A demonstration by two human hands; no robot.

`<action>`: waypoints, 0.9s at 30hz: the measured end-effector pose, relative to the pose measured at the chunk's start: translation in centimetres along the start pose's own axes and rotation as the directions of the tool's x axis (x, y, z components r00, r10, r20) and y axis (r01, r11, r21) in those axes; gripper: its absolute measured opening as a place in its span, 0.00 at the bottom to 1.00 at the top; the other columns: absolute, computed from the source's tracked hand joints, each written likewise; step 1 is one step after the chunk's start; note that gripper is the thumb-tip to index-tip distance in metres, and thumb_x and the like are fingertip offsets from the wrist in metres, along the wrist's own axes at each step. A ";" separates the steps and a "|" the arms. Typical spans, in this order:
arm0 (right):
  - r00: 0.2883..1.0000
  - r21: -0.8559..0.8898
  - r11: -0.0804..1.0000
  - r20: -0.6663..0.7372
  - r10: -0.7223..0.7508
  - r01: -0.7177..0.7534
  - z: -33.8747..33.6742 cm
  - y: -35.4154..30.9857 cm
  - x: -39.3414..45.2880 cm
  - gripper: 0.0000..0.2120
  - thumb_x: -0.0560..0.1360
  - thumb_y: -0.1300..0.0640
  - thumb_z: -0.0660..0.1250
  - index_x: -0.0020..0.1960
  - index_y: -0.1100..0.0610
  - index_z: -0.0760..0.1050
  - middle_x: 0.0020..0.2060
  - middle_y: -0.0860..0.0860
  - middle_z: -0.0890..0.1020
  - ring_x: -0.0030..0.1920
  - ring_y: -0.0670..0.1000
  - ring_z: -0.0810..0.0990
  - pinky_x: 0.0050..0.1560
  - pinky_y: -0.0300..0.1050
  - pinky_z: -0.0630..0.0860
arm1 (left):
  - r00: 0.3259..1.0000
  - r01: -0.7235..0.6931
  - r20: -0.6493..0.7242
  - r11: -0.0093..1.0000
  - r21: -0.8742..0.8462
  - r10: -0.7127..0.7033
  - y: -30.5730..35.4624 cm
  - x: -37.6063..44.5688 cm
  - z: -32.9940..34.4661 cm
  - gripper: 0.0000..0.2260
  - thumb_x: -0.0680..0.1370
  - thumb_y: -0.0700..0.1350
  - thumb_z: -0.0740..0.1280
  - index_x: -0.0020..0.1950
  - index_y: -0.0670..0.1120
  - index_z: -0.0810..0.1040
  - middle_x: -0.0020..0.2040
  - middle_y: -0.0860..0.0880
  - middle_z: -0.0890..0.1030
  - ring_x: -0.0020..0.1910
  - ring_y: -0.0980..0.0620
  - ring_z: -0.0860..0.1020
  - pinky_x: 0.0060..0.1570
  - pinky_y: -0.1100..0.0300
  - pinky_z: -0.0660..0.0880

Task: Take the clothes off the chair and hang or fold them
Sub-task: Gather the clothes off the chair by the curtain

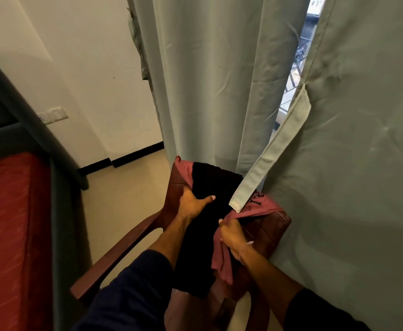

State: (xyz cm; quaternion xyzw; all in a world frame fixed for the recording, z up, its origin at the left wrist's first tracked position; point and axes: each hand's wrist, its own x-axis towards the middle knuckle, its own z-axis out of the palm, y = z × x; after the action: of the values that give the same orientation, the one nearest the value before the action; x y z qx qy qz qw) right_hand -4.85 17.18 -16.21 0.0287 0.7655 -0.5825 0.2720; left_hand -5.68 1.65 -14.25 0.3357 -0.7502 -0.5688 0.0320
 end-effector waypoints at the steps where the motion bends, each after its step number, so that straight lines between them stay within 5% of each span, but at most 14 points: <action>1: 0.999 -0.043 0.999 0.041 -0.018 0.020 0.1 -0.8 -0.1 0.13 0.84 0.64 0.58 0.67 0.61 0.72 0.55 0.53 0.78 0.57 0.50 0.74 0.57 0.43 0.70 | 0.999 -0.020 0.030 1.000 -0.012 0.020 -0.4 0.1 0.0 0.37 0.66 0.54 0.81 0.68 0.42 0.71 0.61 0.51 0.78 0.59 0.50 0.78 0.63 0.52 0.77; 3: 0.992 -0.134 0.990 0.118 -0.031 0.047 0.4 -2.2 0.0 0.14 0.83 0.66 0.56 0.67 0.61 0.71 0.55 0.53 0.76 0.57 0.50 0.73 0.56 0.41 0.68 | 0.992 -0.054 0.117 0.999 -0.007 0.054 -0.7 0.3 -0.3 0.30 0.66 0.57 0.79 0.62 0.43 0.79 0.56 0.50 0.84 0.54 0.51 0.82 0.58 0.49 0.80; 6: 0.984 -0.211 0.974 0.173 -0.045 0.081 1.6 -4.7 0.4 0.15 0.82 0.64 0.56 0.68 0.64 0.71 0.55 0.54 0.76 0.56 0.51 0.73 0.55 0.44 0.69 | 0.983 -0.123 0.136 0.992 -0.040 0.127 0.9 -0.4 -1.6 0.06 0.74 0.45 0.75 0.43 0.44 0.83 0.40 0.48 0.85 0.39 0.53 0.81 0.45 0.57 0.80; 9: 0.983 -0.222 0.968 0.165 -0.079 0.115 3.2 -7.2 0.4 0.15 0.81 0.61 0.59 0.66 0.64 0.74 0.56 0.55 0.79 0.58 0.55 0.76 0.62 0.51 0.72 | 0.982 -0.161 0.078 0.981 -0.109 0.170 3.8 -1.2 -4.0 0.01 0.75 0.40 0.74 0.45 0.44 0.84 0.40 0.49 0.84 0.38 0.55 0.81 0.41 0.62 0.78; 16: 0.954 -0.241 0.927 0.157 -0.256 0.288 6.0 -14.8 -3.1 0.08 0.79 0.61 0.61 0.50 0.64 0.77 0.46 0.59 0.80 0.50 0.58 0.79 0.53 0.53 0.74 | 0.953 -0.301 -0.043 0.937 -0.176 0.298 9.9 -4.9 -10.6 0.10 0.76 0.40 0.72 0.57 0.45 0.83 0.50 0.49 0.86 0.50 0.55 0.84 0.51 0.63 0.80; 19: 0.929 -0.250 0.896 0.158 -0.335 0.366 7.5 -18.1 -6.1 0.11 0.79 0.61 0.61 0.38 0.58 0.71 0.34 0.51 0.74 0.35 0.51 0.73 0.42 0.45 0.66 | 0.928 -0.371 -0.114 0.910 -0.183 0.355 11.8 -7.0 -13.9 0.11 0.76 0.41 0.72 0.58 0.45 0.82 0.51 0.50 0.86 0.50 0.55 0.84 0.49 0.64 0.80; 24: 0.845 -0.244 0.812 0.226 -0.484 0.530 11.7 -22.3 -11.3 0.06 0.79 0.61 0.62 0.52 0.62 0.76 0.44 0.54 0.76 0.46 0.54 0.75 0.47 0.42 0.68 | 0.877 -0.463 -0.242 0.864 -0.197 0.414 13.9 -11.5 -20.9 0.10 0.77 0.41 0.72 0.57 0.48 0.81 0.49 0.52 0.85 0.47 0.57 0.83 0.45 0.66 0.79; 27: 0.784 -0.234 0.753 0.285 -0.551 0.615 15.3 -24.1 -15.3 0.07 0.79 0.60 0.62 0.53 0.62 0.76 0.43 0.54 0.76 0.44 0.53 0.75 0.46 0.42 0.69 | 0.836 -0.506 -0.339 0.846 -0.168 0.432 13.8 -14.8 -25.6 0.08 0.77 0.41 0.72 0.54 0.48 0.81 0.48 0.50 0.84 0.47 0.55 0.83 0.45 0.63 0.80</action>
State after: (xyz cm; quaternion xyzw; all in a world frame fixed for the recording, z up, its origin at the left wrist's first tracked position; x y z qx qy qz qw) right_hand 5.29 -0.23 9.12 -0.3142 0.7874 -0.5082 0.1517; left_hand 10.35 -9.90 11.74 0.2123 -0.7188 -0.5783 0.3223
